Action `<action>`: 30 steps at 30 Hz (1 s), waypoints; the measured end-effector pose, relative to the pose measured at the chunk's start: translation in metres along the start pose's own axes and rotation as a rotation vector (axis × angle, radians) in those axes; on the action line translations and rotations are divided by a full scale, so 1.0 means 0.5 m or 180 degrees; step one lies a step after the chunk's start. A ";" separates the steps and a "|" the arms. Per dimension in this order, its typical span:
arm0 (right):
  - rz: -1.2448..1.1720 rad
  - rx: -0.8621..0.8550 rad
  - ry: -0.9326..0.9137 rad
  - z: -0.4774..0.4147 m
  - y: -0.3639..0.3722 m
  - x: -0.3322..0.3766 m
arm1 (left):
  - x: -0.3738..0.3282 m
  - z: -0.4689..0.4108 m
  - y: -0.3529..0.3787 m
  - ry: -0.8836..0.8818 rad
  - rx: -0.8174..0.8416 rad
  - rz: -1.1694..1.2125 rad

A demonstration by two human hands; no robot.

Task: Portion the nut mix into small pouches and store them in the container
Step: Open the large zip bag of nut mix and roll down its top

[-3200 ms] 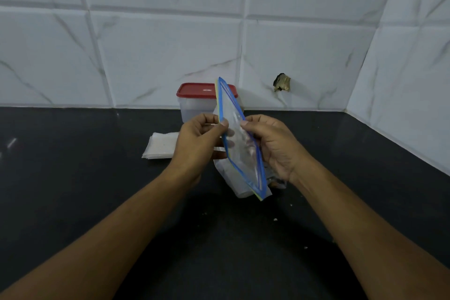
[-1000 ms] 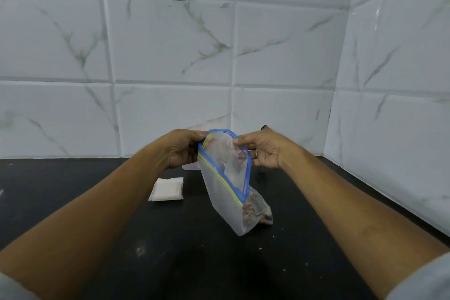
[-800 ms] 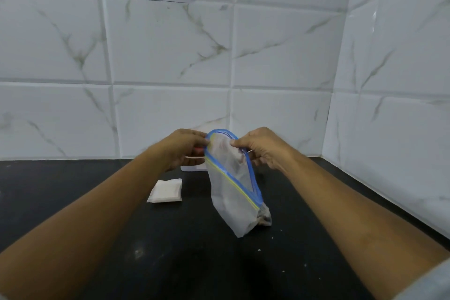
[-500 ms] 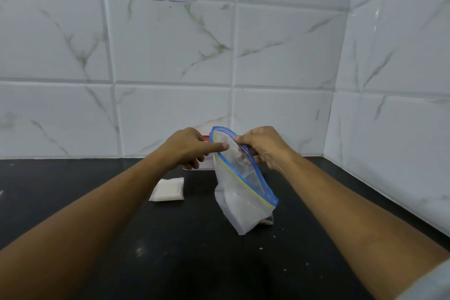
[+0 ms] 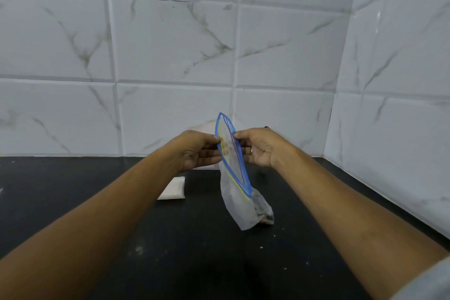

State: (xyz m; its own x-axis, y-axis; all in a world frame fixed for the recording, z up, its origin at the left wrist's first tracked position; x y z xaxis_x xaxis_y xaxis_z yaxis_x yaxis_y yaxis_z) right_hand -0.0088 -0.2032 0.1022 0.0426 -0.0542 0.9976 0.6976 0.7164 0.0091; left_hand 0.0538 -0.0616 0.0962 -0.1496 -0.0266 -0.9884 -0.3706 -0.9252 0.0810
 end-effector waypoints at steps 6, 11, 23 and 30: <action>0.0722 0.0261 -0.0198 0.020 0.008 -0.010 | 0.033 0.001 0.009 -0.0255 -0.0147 0.0704; 0.1163 0.0492 -0.0330 0.046 -0.001 0.000 | 0.032 -0.005 -0.003 -0.0039 -0.0315 0.0660; 0.0935 0.0143 -0.0521 0.037 -0.017 0.007 | 0.035 0.038 0.011 0.0340 -0.0010 -0.0565; 0.1456 0.0628 -0.0394 0.068 -0.013 0.003 | 0.018 0.033 -0.001 0.0695 -0.0325 -0.0184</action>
State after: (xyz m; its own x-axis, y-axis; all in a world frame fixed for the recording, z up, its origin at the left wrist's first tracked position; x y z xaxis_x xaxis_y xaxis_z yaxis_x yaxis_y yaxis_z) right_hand -0.0374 -0.1845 0.1062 0.2186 0.3699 0.9030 0.4785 0.7659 -0.4295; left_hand 0.0377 -0.0550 0.0895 0.0750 -0.0435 -0.9962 -0.2765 -0.9608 0.0212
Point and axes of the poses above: each hand's wrist, its own z-axis away from the middle knuckle, its own y-axis out of the palm, x = y × z, the point moved 10 cm from there along -z, towards the middle knuckle, and after that the axes turned 15 degrees about -x, right-handed, at the moved point
